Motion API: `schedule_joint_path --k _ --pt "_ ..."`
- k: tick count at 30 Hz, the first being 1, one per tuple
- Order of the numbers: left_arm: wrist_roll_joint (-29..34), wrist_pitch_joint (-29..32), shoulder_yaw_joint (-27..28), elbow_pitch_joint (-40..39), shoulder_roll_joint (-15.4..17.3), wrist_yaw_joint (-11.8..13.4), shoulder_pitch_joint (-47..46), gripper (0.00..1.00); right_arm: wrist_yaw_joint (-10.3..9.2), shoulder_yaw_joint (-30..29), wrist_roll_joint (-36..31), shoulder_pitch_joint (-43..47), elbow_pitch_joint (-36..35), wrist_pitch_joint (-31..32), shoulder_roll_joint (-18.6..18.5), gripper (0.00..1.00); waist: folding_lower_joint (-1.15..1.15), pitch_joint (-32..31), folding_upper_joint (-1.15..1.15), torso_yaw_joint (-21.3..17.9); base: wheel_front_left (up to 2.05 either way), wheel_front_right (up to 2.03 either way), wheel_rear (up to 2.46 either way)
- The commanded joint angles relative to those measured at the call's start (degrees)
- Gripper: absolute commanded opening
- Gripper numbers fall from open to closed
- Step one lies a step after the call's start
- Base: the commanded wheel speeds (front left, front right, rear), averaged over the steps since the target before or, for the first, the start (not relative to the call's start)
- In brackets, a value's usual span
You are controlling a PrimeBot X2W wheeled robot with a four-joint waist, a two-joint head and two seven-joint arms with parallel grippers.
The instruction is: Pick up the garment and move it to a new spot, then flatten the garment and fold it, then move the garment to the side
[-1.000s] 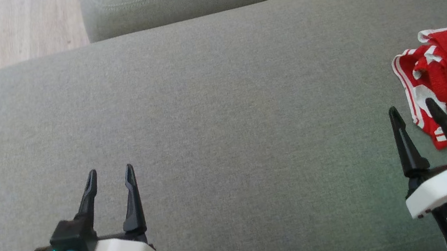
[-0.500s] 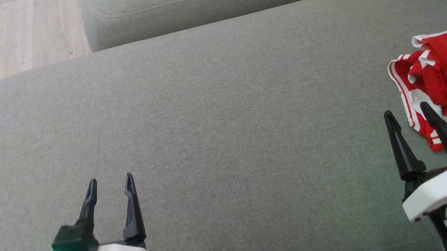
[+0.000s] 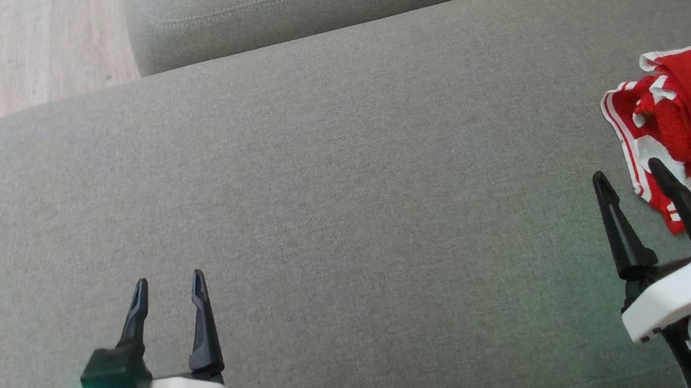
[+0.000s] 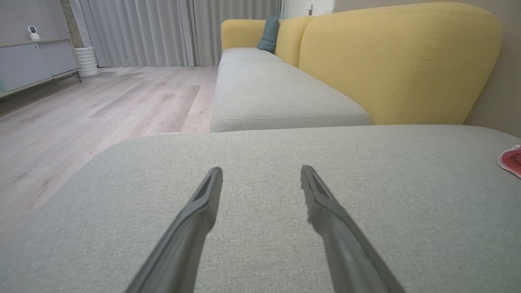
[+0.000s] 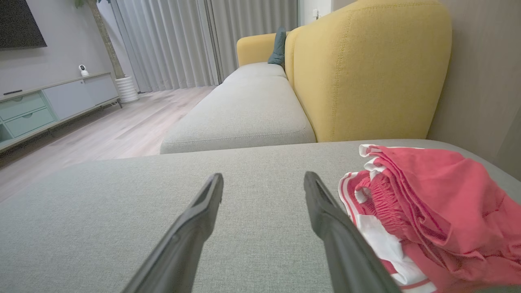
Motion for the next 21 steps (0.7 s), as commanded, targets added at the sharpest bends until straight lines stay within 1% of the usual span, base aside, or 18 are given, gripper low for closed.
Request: schedule_joint_path --k 1,19,20,21 --pt "-0.25 -0.05 1.76 -1.7 1.3 0.22 -2.56 1.0 -0.05 1.22 0.33 -1.32 -2.23 0.04 -0.24 1.0 0.0 0.09 0.0 0.06 0.0 0.0 0.0" --pt "-0.61 0.0 1.08 -1.86 1.8 0.61 -3.07 1.0 -0.05 1.23 1.29 -1.44 -2.09 0.0 -0.24 1.0 0.0 0.46 0.0 0.3 0.0 0.0 0.0" --pt "-0.54 0.02 -0.61 0.09 0.7 0.07 -0.12 0.0 0.0 0.01 1.05 -0.01 0.02 -0.01 0.0 0.0 0.0 0.46 0.0 0.3 0.0 0.0 0.0" --pt "-0.56 0.0 -0.62 0.82 0.55 -0.03 -0.01 0.0 0.0 0.1 1.07 0.01 0.8 -0.04 0.01 0.0 0.0 0.46 0.0 0.31 0.0 0.0 0.0"
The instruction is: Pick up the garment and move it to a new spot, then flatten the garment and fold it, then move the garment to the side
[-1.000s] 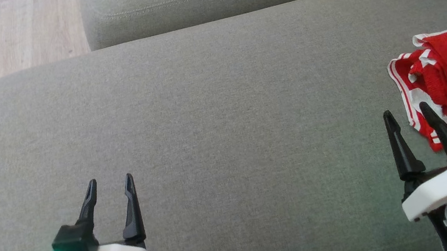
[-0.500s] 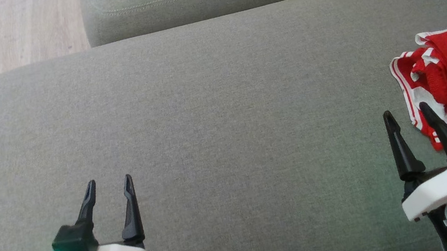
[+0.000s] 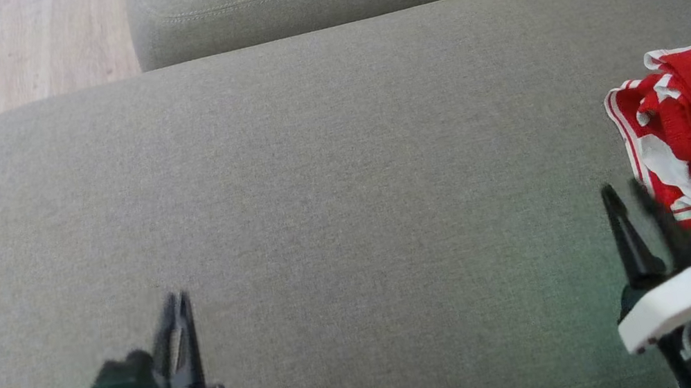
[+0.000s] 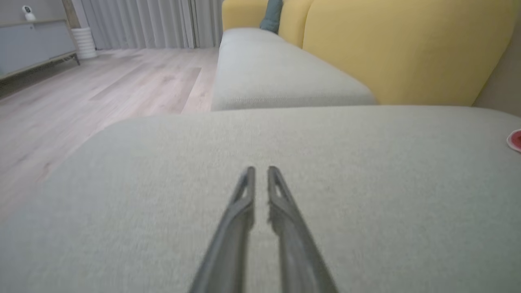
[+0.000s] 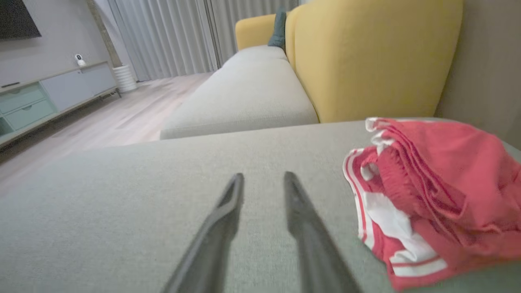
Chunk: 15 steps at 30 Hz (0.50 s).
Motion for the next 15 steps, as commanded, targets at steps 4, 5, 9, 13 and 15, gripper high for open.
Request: schedule_joint_path --k 4,5,9,13,15 --pt "-1.04 0.17 0.14 1.38 -0.47 -0.19 0.95 0.0 0.0 0.19 1.09 0.35 1.79 -0.08 -0.01 0.0 0.0 -0.02 0.0 0.01 0.0 0.0 0.0" --pt "-1.71 0.3 0.29 1.35 -0.5 -0.31 0.91 0.0 0.0 0.19 1.8 0.29 1.86 -0.09 -0.04 0.0 0.0 -0.03 0.0 0.02 0.0 0.0 0.0" --pt "-5.05 0.99 1.07 1.44 -0.6 -0.93 0.62 0.0 0.0 0.16 5.35 -0.13 2.39 -0.1 -0.26 0.0 0.0 -0.09 0.0 0.06 0.0 0.0 0.0" --pt "-7.69 1.53 1.69 1.57 -0.71 -1.45 0.36 0.0 -0.01 0.14 8.15 -0.47 2.84 -0.12 -0.4 0.0 0.0 -0.14 0.0 0.1 0.0 0.0 0.0" --pt "-9.0 1.8 2.0 1.64 -0.76 -1.72 0.23 0.0 -0.01 0.13 9.54 -0.64 3.05 -0.12 -0.46 0.0 0.0 -0.16 0.0 0.11 0.0 0.0 0.0"
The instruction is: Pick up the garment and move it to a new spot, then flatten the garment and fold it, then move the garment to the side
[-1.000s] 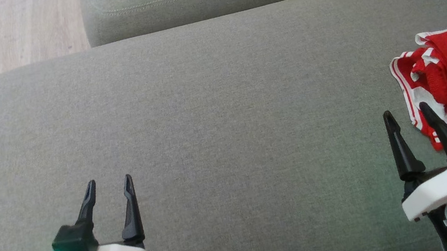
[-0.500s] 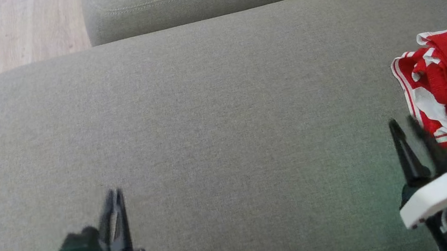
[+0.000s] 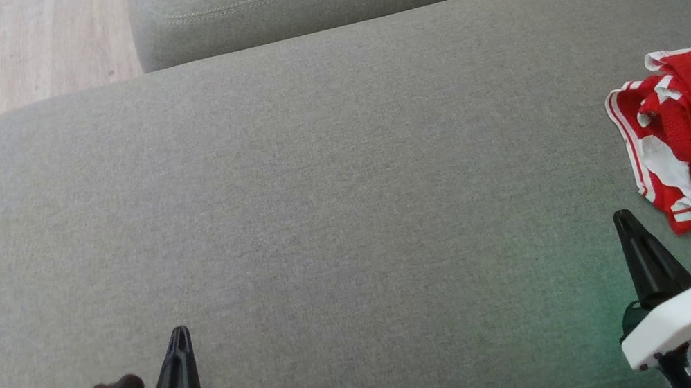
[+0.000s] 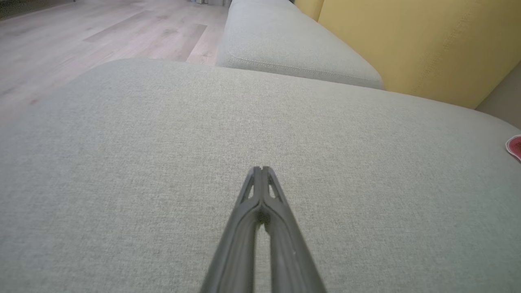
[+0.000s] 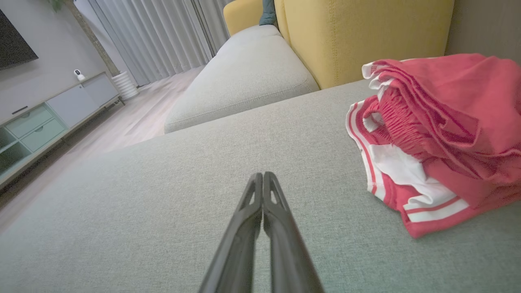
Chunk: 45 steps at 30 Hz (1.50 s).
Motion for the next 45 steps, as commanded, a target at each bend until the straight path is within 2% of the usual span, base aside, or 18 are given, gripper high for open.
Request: schedule_joint_path --k 1,45 --pt "-1.91 0.41 1.38 -1.6 0.14 -0.49 -2.82 0.0 -0.01 -0.16 2.22 -2.63 -1.49 -0.13 -0.52 0.0 0.0 -0.03 0.0 0.01 0.0 0.0 0.0" --pt "-29.67 6.64 8.61 -0.91 -1.49 -6.04 -5.31 0.0 -0.02 -1.18 31.41 -5.95 2.85 0.29 -1.31 0.0 0.0 -0.54 0.0 0.37 0.0 0.0 0.0"
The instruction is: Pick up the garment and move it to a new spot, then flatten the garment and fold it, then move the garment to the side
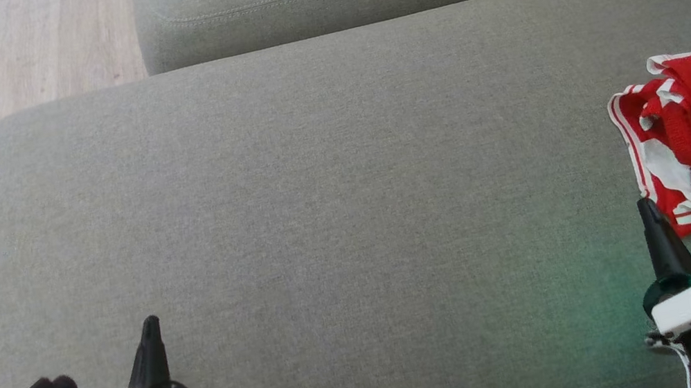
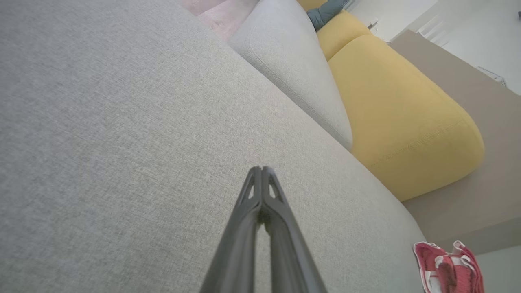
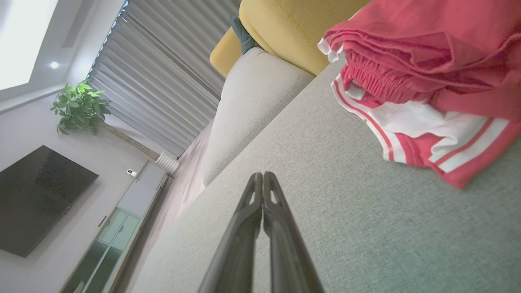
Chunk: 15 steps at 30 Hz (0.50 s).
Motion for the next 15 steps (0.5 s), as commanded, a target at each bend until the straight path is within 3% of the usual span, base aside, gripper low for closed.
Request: schedule_joint_path --k 1,15 --pt "-1.9 0.36 1.86 -1.61 0.26 -0.62 -2.96 0.0 -0.03 0.3 2.12 -3.44 -1.41 0.29 -1.18 0.0 0.0 -0.02 0.0 0.02 0.0 0.0 0.0" --pt "-10.79 2.53 4.39 -1.4 -0.4 -2.42 -3.76 0.0 -0.03 -0.26 11.45 -4.53 0.01 0.6 -1.28 0.0 0.0 -0.19 0.0 0.13 0.0 0.0 0.0"
